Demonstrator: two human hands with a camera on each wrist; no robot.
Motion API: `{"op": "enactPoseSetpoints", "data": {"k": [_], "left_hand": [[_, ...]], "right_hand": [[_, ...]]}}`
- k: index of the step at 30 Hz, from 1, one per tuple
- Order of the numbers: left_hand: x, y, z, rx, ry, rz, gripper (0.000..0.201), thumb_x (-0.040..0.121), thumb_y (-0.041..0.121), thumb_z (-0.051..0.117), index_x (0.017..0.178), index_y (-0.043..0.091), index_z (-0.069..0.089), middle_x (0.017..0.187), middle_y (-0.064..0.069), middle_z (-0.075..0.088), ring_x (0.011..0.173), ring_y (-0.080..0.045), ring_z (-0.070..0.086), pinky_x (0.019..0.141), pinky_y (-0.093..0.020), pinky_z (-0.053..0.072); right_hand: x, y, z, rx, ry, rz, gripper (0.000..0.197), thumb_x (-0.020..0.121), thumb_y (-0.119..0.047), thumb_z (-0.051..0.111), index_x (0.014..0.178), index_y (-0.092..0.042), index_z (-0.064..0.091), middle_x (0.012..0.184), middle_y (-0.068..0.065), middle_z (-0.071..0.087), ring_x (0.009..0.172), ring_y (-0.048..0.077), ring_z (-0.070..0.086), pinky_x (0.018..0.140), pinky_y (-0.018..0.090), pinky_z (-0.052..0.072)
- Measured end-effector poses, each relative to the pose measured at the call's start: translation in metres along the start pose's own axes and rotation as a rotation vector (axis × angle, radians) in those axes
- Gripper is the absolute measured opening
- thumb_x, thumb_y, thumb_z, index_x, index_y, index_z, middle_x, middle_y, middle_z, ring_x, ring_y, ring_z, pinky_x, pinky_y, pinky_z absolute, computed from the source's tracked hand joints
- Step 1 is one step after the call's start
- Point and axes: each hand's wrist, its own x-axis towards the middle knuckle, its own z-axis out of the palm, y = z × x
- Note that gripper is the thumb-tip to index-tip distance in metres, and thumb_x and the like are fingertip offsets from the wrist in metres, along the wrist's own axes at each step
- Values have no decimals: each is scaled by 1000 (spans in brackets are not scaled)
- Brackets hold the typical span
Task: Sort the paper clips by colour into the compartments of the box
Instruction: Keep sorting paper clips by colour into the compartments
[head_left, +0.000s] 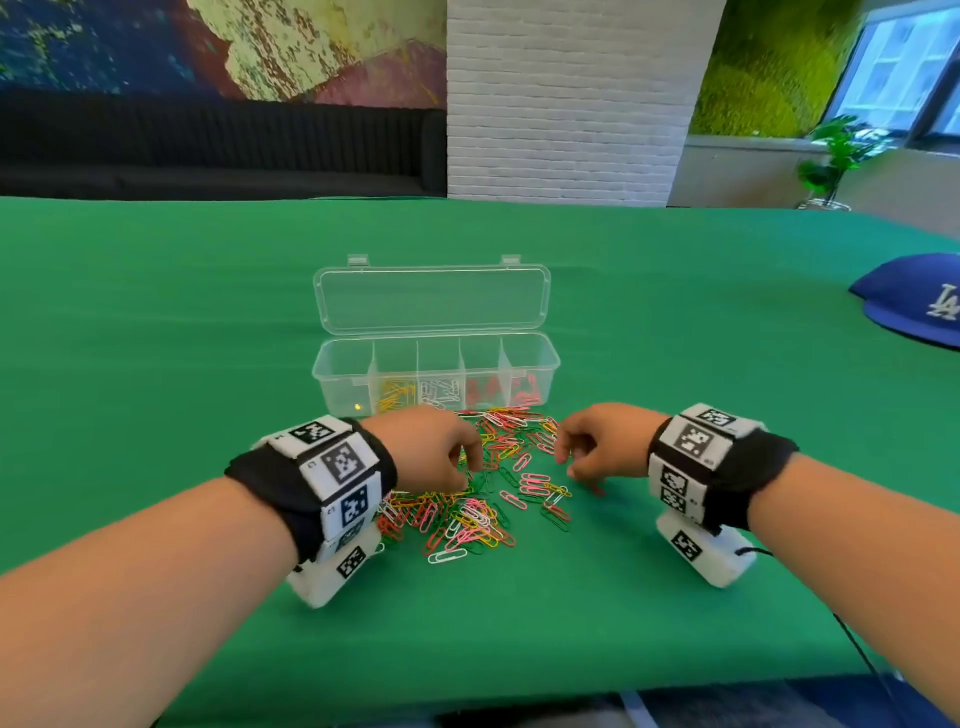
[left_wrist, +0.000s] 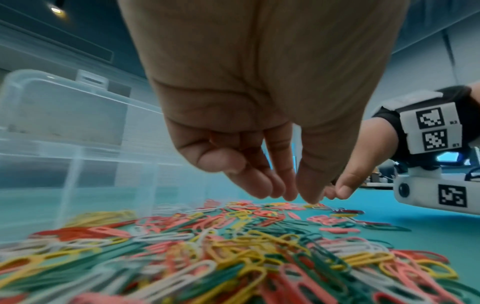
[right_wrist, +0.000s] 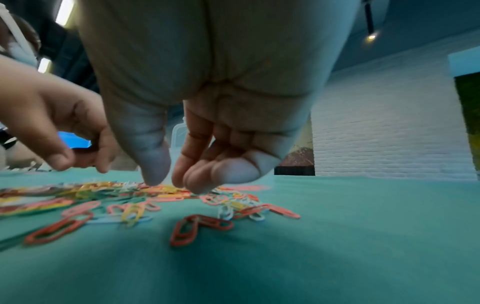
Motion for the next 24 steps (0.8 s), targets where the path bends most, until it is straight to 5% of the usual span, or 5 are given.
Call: {"op": "enactPoseSetpoints", "data": {"k": [6, 12, 16, 24], "left_hand": [[16, 28, 5, 45, -20, 46, 22, 86, 33, 63, 106, 27, 65, 78, 13, 47, 73, -9, 46, 62, -21, 34], [25, 38, 16, 15, -25, 64, 19, 85, 34, 66, 99, 21, 66, 84, 7, 53, 77, -12, 50, 66, -22, 36], [30, 35, 17, -17, -23, 55, 16, 85, 28, 66, 97, 17, 68, 87, 1, 65, 74, -11, 51, 65, -20, 36], [29, 36, 19, 55, -8, 76, 8, 87, 19, 56, 90, 17, 64, 72, 7, 52, 71, -15, 49, 64, -23, 39]], "right_hand": [[13, -19, 7, -91, 25, -105, 35, 80, -32, 69, 112, -21, 61, 89, -7, 54, 81, 11, 52, 74, 23, 42], [16, -20, 11, -132, 16, -161, 31, 84, -28, 67, 111, -16, 62, 87, -8, 51, 79, 10, 48, 53, 11, 30], [18, -18, 12, -104, 25, -170, 19, 85, -22, 65, 102, -15, 65, 73, -15, 51, 79, 8, 51, 68, 17, 38], [19, -18, 15, -166, 1, -121, 16, 83, -18, 61, 99, -17, 64, 98, 0, 66, 80, 13, 53, 74, 22, 44]]}}
